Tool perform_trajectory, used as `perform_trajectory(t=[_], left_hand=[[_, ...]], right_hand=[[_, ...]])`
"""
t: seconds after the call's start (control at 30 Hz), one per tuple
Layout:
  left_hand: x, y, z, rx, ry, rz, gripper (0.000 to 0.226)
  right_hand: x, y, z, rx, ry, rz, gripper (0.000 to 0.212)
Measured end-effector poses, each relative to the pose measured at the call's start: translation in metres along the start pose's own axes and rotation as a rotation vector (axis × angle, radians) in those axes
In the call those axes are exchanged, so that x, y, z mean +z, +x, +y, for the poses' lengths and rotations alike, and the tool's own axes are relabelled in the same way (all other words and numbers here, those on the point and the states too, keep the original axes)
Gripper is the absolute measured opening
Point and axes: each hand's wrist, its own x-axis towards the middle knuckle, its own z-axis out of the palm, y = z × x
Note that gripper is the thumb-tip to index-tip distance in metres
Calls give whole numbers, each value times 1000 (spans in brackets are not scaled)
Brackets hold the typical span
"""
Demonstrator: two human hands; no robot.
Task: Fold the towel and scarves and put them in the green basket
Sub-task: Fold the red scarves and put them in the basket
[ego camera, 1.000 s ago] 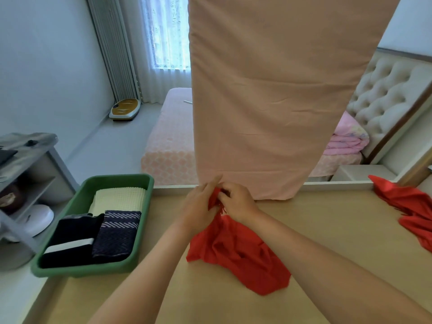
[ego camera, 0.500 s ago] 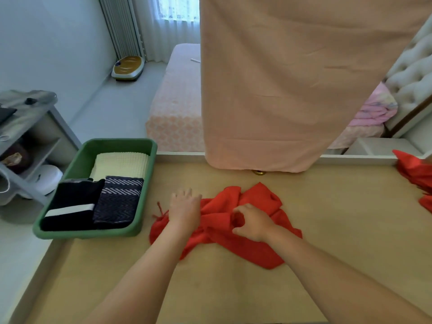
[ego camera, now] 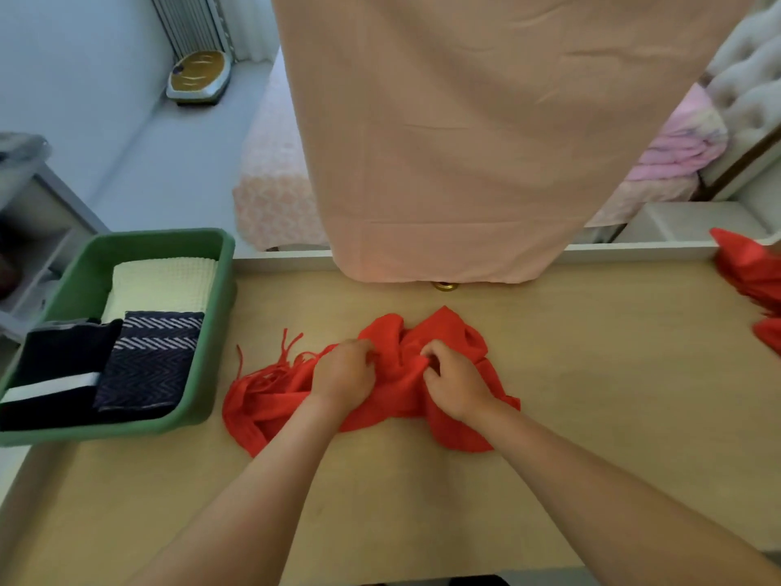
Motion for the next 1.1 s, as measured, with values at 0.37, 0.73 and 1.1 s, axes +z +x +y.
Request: perform_trajectory(t=[0.37, 0.73, 1.1], left_hand=[[-37, 58, 123, 203, -670, 52, 32], [57, 80, 124, 213, -42, -179, 51], [88, 65, 92, 185, 226, -401, 64]], right_hand=[[-118, 35, 0, -127, -57, 324, 42], [-193, 26, 107, 313, -886, 307, 53], [-84, 36, 104, -37, -730, -329, 73]])
